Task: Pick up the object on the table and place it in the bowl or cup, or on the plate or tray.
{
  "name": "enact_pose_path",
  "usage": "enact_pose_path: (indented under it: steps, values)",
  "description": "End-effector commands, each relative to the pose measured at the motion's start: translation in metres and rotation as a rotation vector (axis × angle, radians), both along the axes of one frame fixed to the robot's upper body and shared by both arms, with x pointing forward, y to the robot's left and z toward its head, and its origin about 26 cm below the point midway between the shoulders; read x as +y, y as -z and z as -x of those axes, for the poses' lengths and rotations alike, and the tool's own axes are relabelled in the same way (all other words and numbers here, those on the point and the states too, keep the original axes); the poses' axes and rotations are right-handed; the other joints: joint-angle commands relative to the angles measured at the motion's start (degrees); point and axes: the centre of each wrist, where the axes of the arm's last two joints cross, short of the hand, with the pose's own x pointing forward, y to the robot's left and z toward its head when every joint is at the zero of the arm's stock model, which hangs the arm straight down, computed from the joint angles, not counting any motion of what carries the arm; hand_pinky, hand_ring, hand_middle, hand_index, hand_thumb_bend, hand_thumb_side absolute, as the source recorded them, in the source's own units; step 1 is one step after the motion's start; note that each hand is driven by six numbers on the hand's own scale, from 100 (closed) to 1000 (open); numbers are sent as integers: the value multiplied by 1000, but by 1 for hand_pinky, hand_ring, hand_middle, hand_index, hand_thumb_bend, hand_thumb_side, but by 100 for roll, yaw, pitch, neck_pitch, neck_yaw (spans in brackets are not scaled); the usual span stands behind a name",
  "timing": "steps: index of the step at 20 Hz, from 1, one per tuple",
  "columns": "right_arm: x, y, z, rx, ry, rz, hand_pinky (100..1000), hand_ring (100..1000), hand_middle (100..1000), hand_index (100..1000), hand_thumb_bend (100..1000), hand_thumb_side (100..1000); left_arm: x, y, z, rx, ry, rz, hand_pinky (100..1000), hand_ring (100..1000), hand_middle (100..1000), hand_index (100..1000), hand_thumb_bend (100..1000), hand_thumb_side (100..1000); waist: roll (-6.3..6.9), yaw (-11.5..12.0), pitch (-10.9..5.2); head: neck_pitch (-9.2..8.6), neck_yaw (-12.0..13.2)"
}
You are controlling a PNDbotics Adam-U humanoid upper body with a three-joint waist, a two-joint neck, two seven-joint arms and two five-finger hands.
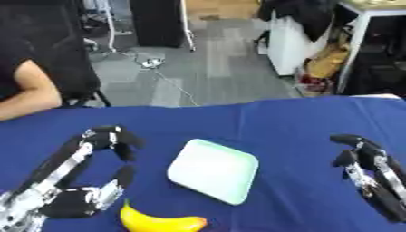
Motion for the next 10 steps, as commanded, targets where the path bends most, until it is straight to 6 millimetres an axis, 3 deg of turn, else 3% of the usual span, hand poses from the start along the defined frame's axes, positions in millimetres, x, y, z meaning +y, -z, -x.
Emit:
enact_pose_path:
  steps: [1,5,8,10]
  values:
    - [-2,-10,0,-33,2,10,406,563,803,862,100,874,3,-11,4,-32,-9,-23,507,558,636,772,100,710,-7,8,-110,-54,-41]
    - [-2,-9,0,-30,1,12,406,563,803,863,100,874,4,-12,4,-35,-12,-32,508,558,628,772,100,704,6,11,-113,-246,-45]
    - [-2,-9,0,-29,1,12,406,563,803,863,100,874,4,-13,4,-36,-13,-43,510,551,621,773,102,686,12,12,-117,-216,-41]
    - [-2,-9,0,-28,3,13,406,563,803,863,100,874,5,-15,5,-37,-19,-81,514,537,612,776,145,622,18,2,-124,-186,-35]
